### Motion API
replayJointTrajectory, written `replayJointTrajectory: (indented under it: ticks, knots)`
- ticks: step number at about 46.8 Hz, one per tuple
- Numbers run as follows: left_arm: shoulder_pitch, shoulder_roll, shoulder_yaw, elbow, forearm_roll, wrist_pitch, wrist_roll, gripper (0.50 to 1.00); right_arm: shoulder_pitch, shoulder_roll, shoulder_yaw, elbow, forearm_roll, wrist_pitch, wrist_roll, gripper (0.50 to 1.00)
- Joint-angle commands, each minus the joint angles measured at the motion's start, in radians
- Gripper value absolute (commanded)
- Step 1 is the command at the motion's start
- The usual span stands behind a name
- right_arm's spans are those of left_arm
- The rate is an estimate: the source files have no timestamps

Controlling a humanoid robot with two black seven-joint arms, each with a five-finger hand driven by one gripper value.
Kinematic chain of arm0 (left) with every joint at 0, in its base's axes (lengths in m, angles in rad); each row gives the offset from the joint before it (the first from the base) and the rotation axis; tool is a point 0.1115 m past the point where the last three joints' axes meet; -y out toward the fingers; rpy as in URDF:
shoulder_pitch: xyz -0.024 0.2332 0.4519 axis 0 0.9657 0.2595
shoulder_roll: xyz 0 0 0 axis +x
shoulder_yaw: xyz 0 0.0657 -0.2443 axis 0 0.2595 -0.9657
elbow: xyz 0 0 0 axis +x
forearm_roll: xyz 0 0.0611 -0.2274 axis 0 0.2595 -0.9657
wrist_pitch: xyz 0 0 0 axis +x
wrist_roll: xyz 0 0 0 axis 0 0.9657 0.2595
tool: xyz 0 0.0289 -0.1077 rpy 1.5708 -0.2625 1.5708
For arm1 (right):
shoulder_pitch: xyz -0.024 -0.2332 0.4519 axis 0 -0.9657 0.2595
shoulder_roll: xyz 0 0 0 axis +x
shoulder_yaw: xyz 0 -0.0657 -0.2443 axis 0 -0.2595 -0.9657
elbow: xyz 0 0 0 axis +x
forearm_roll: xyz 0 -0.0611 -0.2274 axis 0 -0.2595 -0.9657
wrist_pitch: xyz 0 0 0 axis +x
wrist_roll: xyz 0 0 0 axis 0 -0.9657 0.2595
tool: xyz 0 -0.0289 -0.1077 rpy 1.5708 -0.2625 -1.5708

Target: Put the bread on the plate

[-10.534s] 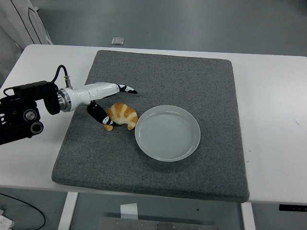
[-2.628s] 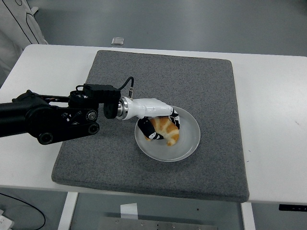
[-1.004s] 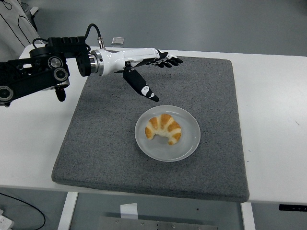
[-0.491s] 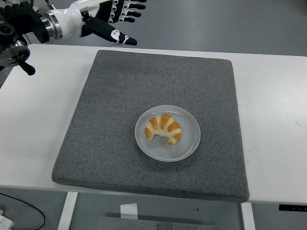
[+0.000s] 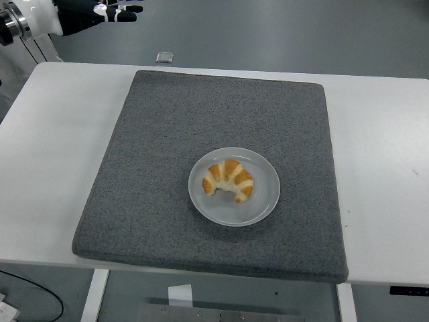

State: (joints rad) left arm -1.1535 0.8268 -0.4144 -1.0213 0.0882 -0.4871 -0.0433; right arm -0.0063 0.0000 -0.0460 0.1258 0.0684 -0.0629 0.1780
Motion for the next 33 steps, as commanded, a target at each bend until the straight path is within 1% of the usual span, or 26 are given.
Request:
replayJointTrajectory:
  ticks: [1, 7, 14, 18, 24, 28, 33]
  knots:
    - [0.014, 0.002, 0.003, 0.038, -0.044, -0.022, 0.019, 0.999, 0.000, 0.000, 0.000, 0.000, -0.001, 0.000, 0.000, 0.932]
    - [0.037, 0.003, 0.002, 0.081, -0.133, -0.054, 0.057, 0.999, 0.000, 0.000, 0.000, 0.000, 0.001, 0.000, 0.000, 0.932]
    - [0.064, -0.006, 0.003, 0.151, -0.209, -0.091, 0.062, 0.999, 0.000, 0.000, 0.000, 0.000, 0.001, 0.000, 0.000, 0.932]
    - [0.087, -0.012, 0.003, 0.159, -0.242, -0.102, 0.065, 0.996, 0.000, 0.000, 0.000, 0.000, 0.001, 0.000, 0.000, 0.932]
    - [0.120, -0.015, 0.003, 0.161, -0.254, -0.102, 0.066, 0.999, 0.000, 0.000, 0.000, 0.000, 0.001, 0.000, 0.000, 0.932]
    - [0.144, -0.052, 0.003, 0.173, -0.255, -0.102, 0.066, 0.999, 0.000, 0.000, 0.000, 0.000, 0.001, 0.000, 0.000, 0.932]
    - [0.149, -0.087, 0.002, 0.194, -0.255, -0.102, 0.066, 0.999, 0.000, 0.000, 0.000, 0.000, 0.001, 0.000, 0.000, 0.932]
